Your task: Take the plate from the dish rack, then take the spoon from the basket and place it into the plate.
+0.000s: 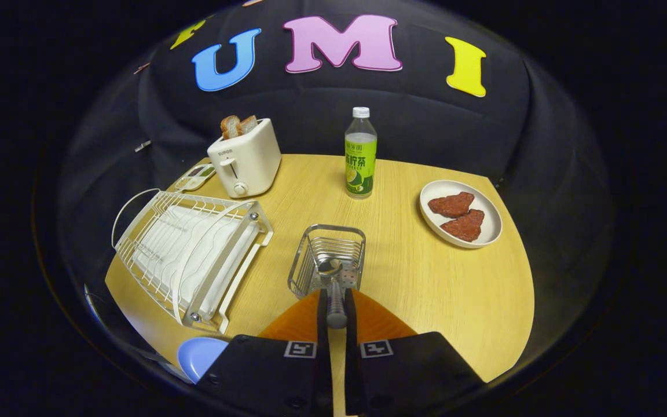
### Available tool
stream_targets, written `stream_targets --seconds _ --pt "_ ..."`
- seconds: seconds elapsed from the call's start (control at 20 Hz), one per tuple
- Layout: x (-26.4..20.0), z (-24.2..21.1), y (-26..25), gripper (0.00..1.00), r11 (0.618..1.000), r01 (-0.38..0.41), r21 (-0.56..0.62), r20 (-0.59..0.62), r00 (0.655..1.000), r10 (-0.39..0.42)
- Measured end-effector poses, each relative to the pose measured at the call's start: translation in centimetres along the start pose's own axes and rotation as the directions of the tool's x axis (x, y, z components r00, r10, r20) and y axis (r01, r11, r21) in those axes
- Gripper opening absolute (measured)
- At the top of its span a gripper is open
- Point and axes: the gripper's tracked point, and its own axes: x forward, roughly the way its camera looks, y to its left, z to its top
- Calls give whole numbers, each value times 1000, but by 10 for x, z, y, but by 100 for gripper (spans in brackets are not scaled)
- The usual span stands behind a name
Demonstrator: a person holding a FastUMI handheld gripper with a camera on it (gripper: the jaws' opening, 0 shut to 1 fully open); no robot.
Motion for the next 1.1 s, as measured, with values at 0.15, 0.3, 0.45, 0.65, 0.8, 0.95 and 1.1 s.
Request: stream_targets --seconds 0.15,0.3,0.45,0.65,0.8,0.95,1.1 --pt "-29 16 4 13 999 -20 28 42 999 18" --pt "-73 30 12 12 997 -59 57 95 994 53" --pt "-120 25 31 12 990 -124 64 118 986 116" --pt "-164 -8 63 12 980 -193 51 91 978 188" --pt "-180 -47 94 12 967 -251 53 40 968 249" --pt "-175 -90 117 12 955 -294 26 -36 955 295" --pt "-154 -122 129 12 952 -307 -2 -92 948 305"
